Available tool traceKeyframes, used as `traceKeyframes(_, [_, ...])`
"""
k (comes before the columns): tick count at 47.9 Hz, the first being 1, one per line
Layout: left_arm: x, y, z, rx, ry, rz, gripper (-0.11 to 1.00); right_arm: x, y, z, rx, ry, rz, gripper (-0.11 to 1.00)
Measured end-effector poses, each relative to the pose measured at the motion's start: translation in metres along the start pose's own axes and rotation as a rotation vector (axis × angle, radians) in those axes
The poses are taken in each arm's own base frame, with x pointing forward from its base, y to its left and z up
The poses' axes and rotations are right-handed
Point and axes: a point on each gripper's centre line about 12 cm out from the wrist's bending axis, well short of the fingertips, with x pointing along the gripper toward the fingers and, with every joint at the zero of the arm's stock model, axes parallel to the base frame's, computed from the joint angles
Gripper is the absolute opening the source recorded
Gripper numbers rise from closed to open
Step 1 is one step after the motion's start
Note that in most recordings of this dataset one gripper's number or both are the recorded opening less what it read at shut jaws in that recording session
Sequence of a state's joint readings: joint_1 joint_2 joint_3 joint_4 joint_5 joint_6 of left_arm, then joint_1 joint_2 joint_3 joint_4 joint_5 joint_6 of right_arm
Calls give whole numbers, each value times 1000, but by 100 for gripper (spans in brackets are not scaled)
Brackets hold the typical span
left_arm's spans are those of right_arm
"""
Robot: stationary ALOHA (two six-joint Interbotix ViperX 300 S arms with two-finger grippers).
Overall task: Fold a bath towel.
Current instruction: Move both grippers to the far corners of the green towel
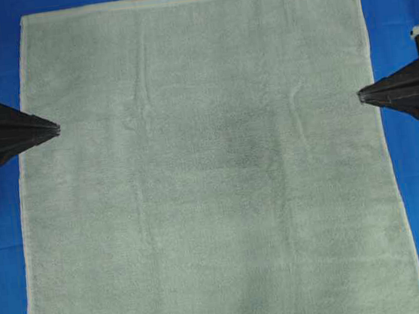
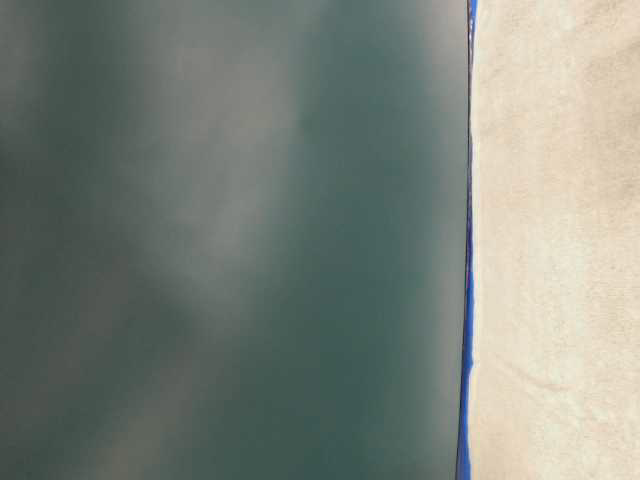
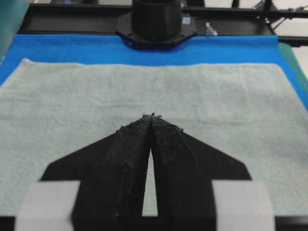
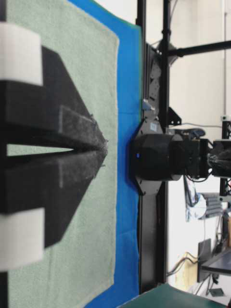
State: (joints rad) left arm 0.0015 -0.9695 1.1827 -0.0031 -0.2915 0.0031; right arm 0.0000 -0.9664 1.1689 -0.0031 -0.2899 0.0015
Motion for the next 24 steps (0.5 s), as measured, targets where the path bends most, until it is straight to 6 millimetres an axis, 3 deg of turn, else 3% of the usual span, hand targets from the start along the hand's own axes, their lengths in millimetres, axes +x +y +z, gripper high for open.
traceKeyframes(10, [1,3,7,32,39,16,0,6,-13,13,-5,55,-61,0])
traceKeyframes(18, [6,25,19,59,163,117,0,15,-42,24,-10,244,-196,0])
traceKeyframes(24, [9,45,29,64,263,205,1,19,-68,20,-31,428,-295,0])
